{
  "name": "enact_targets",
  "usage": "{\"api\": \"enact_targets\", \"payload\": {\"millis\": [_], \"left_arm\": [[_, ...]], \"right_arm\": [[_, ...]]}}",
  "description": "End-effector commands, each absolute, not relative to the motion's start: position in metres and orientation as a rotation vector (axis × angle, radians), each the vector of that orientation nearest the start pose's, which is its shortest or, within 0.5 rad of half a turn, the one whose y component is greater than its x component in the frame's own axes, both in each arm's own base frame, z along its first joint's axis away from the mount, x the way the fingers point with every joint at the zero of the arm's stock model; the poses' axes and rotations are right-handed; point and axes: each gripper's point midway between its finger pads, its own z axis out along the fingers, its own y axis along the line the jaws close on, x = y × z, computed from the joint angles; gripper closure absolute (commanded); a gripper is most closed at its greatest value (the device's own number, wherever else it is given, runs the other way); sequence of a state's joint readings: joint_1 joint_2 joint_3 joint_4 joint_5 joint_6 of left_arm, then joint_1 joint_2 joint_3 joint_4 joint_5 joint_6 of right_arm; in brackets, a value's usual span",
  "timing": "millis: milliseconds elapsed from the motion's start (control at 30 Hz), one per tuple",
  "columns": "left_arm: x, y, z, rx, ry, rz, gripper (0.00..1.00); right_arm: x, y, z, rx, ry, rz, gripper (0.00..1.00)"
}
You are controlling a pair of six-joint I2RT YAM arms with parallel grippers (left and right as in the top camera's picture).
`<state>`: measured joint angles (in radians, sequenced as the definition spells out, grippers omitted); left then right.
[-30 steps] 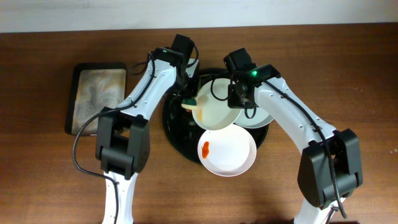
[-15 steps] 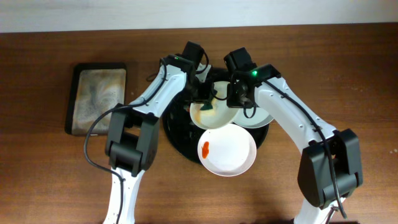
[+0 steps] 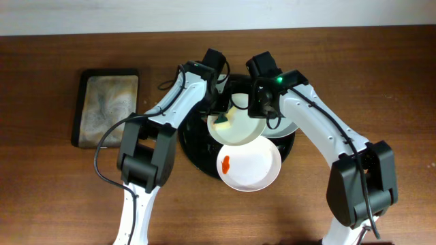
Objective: Clean dirty plates on tray and stack at the side
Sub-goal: 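Hold the plate tilted with the right gripper and scrub it with the sponge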
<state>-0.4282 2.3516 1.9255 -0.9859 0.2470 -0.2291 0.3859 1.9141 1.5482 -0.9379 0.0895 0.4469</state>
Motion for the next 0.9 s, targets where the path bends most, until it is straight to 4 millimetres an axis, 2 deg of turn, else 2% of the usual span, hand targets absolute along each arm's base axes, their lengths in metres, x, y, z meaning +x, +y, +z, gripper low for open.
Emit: {"api": "enact_targets", "payload": {"millis": [0, 200, 300, 400, 767, 867], "left_arm": [[0.426, -0.209, -0.016, 0.279, 3.100, -0.220, 1.00], [0.425, -0.209, -0.016, 0.280, 3.102, -0.219, 1.00], [0.425, -0.209, -0.016, 0.284, 3.104, -0.219, 1.00], [0.425, -0.209, -0.016, 0.284, 3.104, -0.225, 1.00], [0.425, -0.209, -0.016, 0.284, 3.103, -0.229, 1.00], [0.425, -0.209, -0.016, 0.284, 3.103, -0.229, 1.00]], "right_arm": [[0.389, 0.156, 0.103, 0.099, 2.883, 0.148, 0.47], [0.385, 0.144, 0.088, 0.235, 2.940, 0.126, 0.47], [0.386, 0.141, 0.075, 0.299, 2.977, 0.191, 0.54], [0.389, 0.144, 0.066, 0.319, 3.003, 0.268, 0.57], [0.385, 0.134, 0.042, 0.363, 3.054, 0.240, 0.59], [0.383, 0.136, 0.034, 0.363, 3.057, 0.258, 0.66]]}}
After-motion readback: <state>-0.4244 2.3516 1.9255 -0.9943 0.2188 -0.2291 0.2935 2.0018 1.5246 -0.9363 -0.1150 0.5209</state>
